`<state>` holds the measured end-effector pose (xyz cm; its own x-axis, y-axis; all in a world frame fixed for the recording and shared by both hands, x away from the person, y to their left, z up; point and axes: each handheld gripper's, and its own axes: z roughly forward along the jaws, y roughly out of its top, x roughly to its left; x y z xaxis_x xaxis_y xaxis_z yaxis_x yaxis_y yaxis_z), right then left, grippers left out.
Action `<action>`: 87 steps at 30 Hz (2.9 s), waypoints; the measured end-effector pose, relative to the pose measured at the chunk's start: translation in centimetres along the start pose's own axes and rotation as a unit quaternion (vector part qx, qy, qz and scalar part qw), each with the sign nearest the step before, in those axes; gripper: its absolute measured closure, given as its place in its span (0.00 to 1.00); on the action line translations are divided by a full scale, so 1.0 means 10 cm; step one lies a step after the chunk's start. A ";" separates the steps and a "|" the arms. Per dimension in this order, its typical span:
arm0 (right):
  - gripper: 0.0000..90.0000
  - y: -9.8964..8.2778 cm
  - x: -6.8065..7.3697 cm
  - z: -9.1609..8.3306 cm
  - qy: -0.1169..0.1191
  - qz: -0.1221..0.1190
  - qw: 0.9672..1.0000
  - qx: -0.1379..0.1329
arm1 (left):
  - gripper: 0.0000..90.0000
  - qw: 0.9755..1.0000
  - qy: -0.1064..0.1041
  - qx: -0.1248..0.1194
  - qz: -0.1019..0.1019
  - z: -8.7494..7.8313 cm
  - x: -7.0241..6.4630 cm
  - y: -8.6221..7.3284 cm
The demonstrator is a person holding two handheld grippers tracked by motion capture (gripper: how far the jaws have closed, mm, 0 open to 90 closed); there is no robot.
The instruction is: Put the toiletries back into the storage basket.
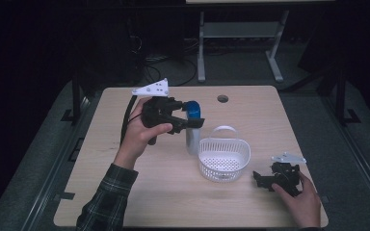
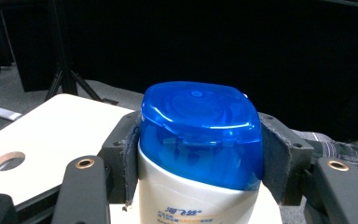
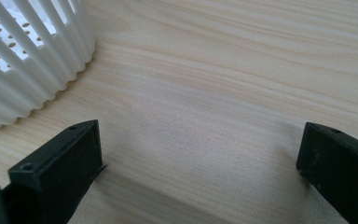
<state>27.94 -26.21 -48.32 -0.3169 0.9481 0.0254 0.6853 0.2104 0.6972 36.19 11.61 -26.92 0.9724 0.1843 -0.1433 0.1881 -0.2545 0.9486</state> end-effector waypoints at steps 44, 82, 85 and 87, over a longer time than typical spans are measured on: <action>0.00 0.00 0.00 0.00 0.000 0.000 1.000 0.000 | 0.42 1.000 -0.023 0.017 -0.002 0.56 0.06 -0.43; 0.00 0.00 0.00 0.00 0.000 0.000 1.000 0.000 | 0.42 0.999 -0.011 0.051 -0.014 0.71 0.11 -0.91; 0.00 0.00 0.00 0.00 0.000 0.000 1.000 0.000 | 0.42 0.998 -0.010 0.052 -0.017 0.73 0.12 -0.93; 0.00 0.00 0.00 0.00 0.000 0.000 1.000 0.000 | 0.42 0.998 -0.009 0.055 -0.017 0.74 0.12 -0.95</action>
<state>27.95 -26.22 -48.33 -0.3176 0.9479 0.0247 0.6852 0.2114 0.6970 36.58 7.26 -38.18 0.9671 0.1781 -0.1816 0.2348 -0.3504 0.9067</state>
